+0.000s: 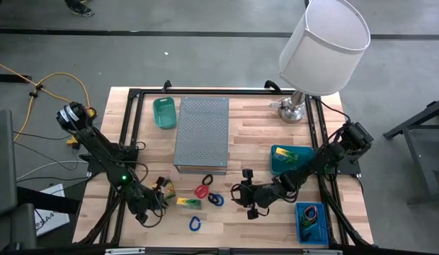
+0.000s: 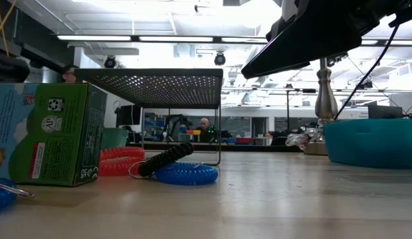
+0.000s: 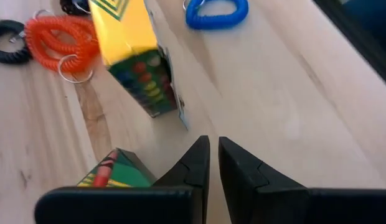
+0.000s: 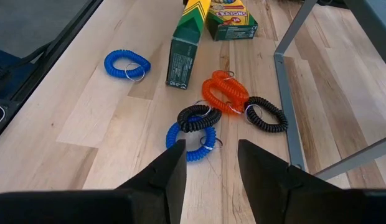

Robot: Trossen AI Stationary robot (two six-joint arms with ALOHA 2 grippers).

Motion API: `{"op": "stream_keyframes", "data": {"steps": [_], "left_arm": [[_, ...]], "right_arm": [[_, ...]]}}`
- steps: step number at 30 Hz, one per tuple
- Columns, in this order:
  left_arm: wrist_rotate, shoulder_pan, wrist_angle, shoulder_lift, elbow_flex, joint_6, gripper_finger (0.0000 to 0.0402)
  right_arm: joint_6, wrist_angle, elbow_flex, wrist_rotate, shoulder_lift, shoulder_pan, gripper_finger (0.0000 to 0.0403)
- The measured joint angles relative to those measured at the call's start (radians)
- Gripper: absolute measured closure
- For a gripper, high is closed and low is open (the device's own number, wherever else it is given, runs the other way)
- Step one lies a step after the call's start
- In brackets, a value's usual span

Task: Pick & Place Office Desk Supplies
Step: Put the bottom crayon box into the blue bin

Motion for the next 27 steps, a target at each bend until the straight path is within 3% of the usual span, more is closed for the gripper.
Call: {"op": "stream_keyframes", "data": {"steps": [15,27], "left_arm": [[-0.003,0.007,-0.112,-0.271,0.000,0.000,0.0373],[-0.006,0.102,-0.152,-0.464,0.000,0.000,0.0373]], "right_arm": [[0.000,0.000,0.000,0.000,0.000,0.000,0.0270],[0.000,0.000,0.000,0.000,0.000,0.000,0.0270]]}}
